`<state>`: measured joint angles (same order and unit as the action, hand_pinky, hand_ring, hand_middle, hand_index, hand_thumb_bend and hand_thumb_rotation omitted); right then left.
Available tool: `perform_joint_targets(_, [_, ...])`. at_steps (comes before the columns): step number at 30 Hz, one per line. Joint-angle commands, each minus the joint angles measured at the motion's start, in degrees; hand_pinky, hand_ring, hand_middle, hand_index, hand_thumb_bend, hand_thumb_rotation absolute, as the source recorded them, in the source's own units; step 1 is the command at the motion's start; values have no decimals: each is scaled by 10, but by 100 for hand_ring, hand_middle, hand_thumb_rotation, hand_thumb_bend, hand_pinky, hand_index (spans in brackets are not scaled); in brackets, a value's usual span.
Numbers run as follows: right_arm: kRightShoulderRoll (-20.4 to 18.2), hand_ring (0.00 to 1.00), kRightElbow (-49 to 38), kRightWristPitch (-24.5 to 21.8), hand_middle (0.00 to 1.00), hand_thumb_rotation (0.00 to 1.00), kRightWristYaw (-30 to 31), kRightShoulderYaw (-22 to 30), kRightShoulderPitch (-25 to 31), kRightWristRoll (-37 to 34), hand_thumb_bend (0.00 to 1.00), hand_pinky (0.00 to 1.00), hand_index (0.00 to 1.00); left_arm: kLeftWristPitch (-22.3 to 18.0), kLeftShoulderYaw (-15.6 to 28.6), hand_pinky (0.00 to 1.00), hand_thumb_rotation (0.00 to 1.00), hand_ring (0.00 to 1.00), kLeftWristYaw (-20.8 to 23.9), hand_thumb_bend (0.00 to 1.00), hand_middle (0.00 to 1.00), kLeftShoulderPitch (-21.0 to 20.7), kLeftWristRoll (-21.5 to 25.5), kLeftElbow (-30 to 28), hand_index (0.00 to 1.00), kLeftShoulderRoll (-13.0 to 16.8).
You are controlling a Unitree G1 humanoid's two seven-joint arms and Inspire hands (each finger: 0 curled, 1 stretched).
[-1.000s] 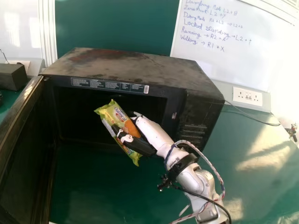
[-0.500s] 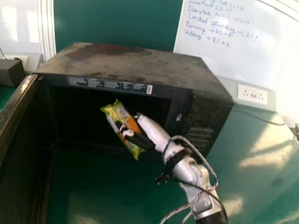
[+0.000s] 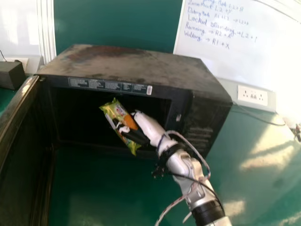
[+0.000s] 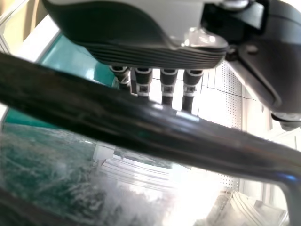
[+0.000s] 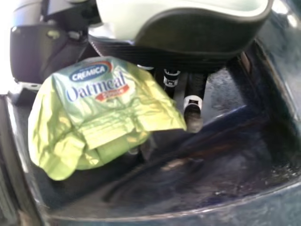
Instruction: Put biscuit inside oven
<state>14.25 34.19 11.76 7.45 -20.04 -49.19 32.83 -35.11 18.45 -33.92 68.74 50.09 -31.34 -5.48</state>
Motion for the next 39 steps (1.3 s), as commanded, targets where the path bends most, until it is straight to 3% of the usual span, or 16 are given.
perform_joint_targets(1, [-12,16,50,13,46,0,-21,-7,-42,5,51,11,48,-3,-4,71,75,80,-1,83,84,12,1,0,85,-29])
perform_joint_targets(5, [-32,16,152,34,46,0,-53,-18,-92,12,51,11,48,-2,-6,85,73,83,0,83,85,16,0,-2,85,-31])
perform_joint_targets(8, [-47,17,233,45,46,0,-76,-31,-136,22,51,11,48,-2,-7,90,75,83,0,82,86,18,0,-2,85,-32])
perform_joint_targets(12, [-71,17,318,40,46,0,-93,-36,-185,23,51,11,48,-5,-9,81,70,83,-1,81,86,19,-2,-3,86,-34])
perform_joint_targets(16, [-86,17,368,36,46,0,-106,-44,-213,27,51,11,48,-7,-12,81,72,85,-4,82,86,23,1,-2,86,-33])
perform_joint_targets(21, [-103,17,397,23,46,0,-121,-47,-228,27,51,11,48,-7,-16,81,72,83,-3,84,85,27,2,-4,84,-32])
perform_joint_targets(26, [-114,16,411,11,46,0,-135,-60,-232,40,51,10,48,-11,-16,87,70,79,-2,83,82,27,-2,-2,83,-34])
perform_joint_targets(33, [-122,16,425,-14,46,0,-158,-98,-231,80,51,9,48,-13,-19,89,74,84,-1,84,87,30,-2,-4,86,-33])
perform_joint_targets(39, [-122,16,434,-25,46,0,-166,-118,-225,99,51,9,48,-17,-19,88,71,86,-4,85,87,29,1,1,85,-33])
